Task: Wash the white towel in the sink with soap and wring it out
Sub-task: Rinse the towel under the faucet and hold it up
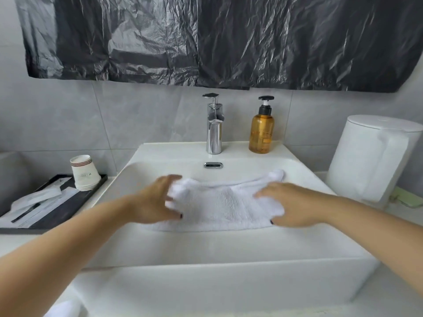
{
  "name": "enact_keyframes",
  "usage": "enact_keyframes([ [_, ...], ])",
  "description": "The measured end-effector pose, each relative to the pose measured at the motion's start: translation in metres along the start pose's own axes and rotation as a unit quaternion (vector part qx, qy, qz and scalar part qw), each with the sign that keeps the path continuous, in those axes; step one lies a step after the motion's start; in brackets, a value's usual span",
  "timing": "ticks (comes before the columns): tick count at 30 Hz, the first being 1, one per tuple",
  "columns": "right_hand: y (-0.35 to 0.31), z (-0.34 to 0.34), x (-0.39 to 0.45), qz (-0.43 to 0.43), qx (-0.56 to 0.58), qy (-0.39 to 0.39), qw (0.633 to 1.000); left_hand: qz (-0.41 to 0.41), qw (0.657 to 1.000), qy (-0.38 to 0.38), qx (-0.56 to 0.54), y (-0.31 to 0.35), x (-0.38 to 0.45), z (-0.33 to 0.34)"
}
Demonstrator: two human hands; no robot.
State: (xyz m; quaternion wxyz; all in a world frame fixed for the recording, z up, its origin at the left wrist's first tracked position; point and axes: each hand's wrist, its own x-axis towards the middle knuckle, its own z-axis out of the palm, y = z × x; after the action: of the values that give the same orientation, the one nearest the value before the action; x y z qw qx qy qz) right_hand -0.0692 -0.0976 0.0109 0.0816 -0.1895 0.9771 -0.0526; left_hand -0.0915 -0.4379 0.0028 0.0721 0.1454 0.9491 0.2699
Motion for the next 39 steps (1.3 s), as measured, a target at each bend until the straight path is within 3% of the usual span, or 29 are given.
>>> enact_keyframes([
  [2,0.002,0.006,-0.007,-0.026,-0.084,-0.071,0.994,0.023,0.975,-0.095,0.202,-0.008,-0.006,0.004],
  [3,0.003,0.007,-0.006,-0.032,-0.106,-0.070,0.991,0.036,0.955,-0.106,0.275,-0.010,-0.006,0.005],
  [9,-0.008,0.004,0.017,-0.031,-0.274,0.034,0.961,0.049,0.874,-0.041,0.482,0.010,0.005,0.010],
  [14,0.002,-0.031,0.019,0.057,-0.130,0.161,0.977,0.090,0.910,0.137,0.380,0.012,0.005,-0.019],
  [18,0.000,-0.046,-0.003,0.056,-0.133,0.198,0.970,0.207,0.900,0.246,0.296,0.001,-0.010,-0.028],
  [20,0.001,-0.050,-0.018,-0.015,-0.164,0.238,0.957,0.245,0.900,0.247,0.263,0.001,-0.018,-0.032],
  [22,0.005,-0.050,-0.037,-0.187,-0.183,0.307,0.915,0.258,0.904,0.216,0.262,0.001,-0.025,-0.036],
  [23,0.006,-0.048,-0.047,-0.258,-0.173,0.313,0.898,0.249,0.911,0.192,0.267,0.002,-0.028,-0.039],
  [25,0.006,-0.043,-0.057,-0.310,-0.160,0.275,0.896,0.194,0.928,0.144,0.283,0.008,-0.033,-0.043],
  [28,0.009,-0.043,-0.047,-0.294,-0.230,0.288,0.882,0.126,0.920,0.127,0.348,0.019,-0.026,-0.054],
  [31,0.019,-0.055,-0.022,-0.215,-0.267,0.364,0.866,0.184,0.883,0.214,0.375,0.024,-0.010,-0.069],
  [35,0.018,-0.076,0.001,-0.109,-0.218,0.431,0.869,0.243,0.851,0.327,0.331,0.036,0.004,-0.078],
  [39,0.011,-0.071,-0.007,-0.037,-0.158,0.371,0.914,0.298,0.826,0.330,0.346,0.021,-0.003,-0.064],
])
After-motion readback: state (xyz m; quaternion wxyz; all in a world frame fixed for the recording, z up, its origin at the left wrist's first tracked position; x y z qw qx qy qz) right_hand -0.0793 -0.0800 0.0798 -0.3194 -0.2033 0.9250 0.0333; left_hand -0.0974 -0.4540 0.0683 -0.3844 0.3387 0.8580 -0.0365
